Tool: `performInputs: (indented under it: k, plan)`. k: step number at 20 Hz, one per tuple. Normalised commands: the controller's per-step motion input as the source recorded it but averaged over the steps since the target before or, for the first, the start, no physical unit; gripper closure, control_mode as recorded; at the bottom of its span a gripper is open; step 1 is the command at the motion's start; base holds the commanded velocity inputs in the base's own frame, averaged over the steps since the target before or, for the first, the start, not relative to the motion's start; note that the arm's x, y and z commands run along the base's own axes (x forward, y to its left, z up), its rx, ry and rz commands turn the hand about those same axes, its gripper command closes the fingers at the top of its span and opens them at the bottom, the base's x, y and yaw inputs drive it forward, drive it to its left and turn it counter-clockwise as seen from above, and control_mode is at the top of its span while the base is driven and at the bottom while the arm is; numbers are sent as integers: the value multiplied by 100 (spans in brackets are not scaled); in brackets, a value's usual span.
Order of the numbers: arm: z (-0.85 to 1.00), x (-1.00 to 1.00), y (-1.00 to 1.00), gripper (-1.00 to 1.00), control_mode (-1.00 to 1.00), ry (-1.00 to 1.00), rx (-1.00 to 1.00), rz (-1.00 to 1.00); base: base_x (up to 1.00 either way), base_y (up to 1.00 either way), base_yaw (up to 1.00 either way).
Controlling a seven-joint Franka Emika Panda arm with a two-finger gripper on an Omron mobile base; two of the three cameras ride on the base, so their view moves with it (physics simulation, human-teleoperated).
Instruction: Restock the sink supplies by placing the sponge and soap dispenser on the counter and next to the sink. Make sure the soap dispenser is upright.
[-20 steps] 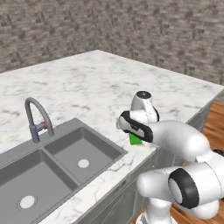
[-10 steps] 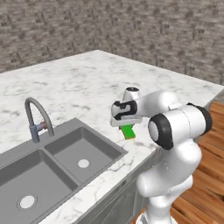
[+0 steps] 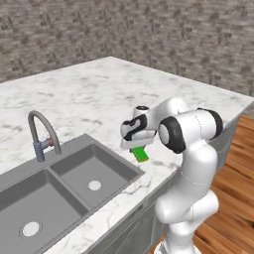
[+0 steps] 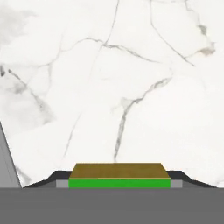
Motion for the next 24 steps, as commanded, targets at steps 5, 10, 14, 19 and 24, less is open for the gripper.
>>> performInputs:
  k: [5, 10, 14, 19, 24]
  plan:
    - [-40, 32, 33, -100, -100, 0, 0, 4, 0, 0, 0]
    - [-20, 36, 9, -100, -100, 0, 0, 1, 0, 0, 0]
    - [7, 0, 18, -100, -100, 0, 0, 0, 0, 0, 0]
    - [52, -15, 4, -100, -100, -10, 0, 0, 0, 0, 0]
    - [70, -75, 0, -100, -100, -27, 0, 0, 0, 0, 0]
